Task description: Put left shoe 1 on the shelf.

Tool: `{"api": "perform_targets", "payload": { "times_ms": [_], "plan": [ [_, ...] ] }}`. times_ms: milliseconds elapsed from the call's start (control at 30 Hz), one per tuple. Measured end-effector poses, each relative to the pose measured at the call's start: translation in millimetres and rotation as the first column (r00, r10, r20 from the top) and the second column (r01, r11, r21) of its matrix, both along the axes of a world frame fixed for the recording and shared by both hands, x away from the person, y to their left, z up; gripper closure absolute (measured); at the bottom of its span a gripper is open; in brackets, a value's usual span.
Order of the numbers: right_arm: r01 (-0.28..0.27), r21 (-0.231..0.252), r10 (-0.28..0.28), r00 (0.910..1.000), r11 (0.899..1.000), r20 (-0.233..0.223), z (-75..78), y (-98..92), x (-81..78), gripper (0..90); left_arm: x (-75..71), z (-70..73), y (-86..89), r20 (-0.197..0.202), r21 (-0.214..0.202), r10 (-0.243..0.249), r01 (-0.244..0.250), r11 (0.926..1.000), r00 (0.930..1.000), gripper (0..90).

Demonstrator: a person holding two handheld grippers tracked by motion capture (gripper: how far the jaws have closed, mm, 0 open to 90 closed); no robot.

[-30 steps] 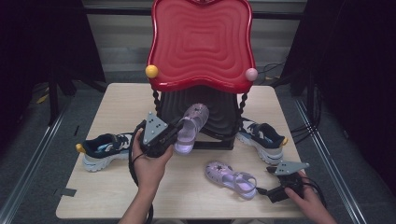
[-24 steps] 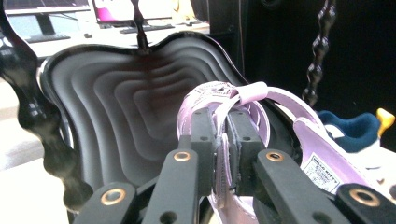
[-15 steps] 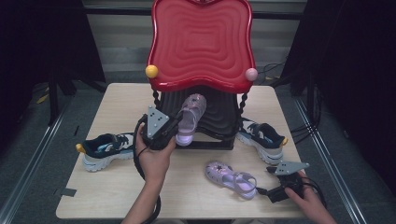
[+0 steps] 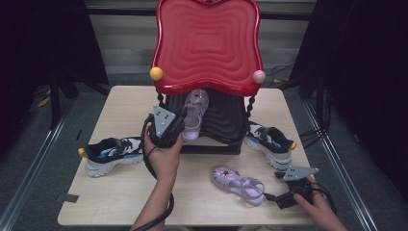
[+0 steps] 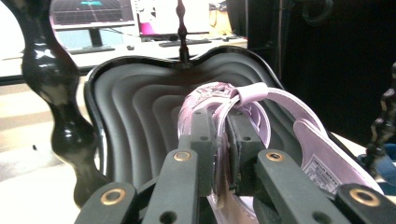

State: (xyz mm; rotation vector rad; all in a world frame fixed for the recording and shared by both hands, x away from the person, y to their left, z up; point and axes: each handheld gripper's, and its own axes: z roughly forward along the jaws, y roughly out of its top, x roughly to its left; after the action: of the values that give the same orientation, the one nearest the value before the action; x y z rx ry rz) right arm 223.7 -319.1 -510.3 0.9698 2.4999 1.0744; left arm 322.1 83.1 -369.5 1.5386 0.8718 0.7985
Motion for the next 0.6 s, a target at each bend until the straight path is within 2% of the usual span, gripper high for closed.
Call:
{"api": "perform_targets", "payload": {
  "times_ms": [100, 467, 600],
  "plan": [
    [0.000, 0.000, 0.000, 1.0000, 1.000, 0.000, 0.0, 0.0, 0.0, 7.5, 3.4, -0.4, 0.3, -0.002, 0.010, 0.010, -0.010, 0.9999, 1.0000, 82.4],
    [-0.001, 0.002, 0.001, 1.0000, 1.000, -0.003, 0.0, 0.0, 0.2, 7.4, 12.9, -2.0, -6.5, 0.017, -0.041, 0.058, -0.058, 0.9975, 0.9982, 82.4],
    [-0.002, 0.001, 0.002, 1.0000, 1.000, -0.002, 0.0, -0.1, 0.3, 7.4, 14.9, -1.7, -9.6, 0.028, -0.032, 0.068, -0.067, 0.9972, 0.9973, 82.3]
  ]
}}
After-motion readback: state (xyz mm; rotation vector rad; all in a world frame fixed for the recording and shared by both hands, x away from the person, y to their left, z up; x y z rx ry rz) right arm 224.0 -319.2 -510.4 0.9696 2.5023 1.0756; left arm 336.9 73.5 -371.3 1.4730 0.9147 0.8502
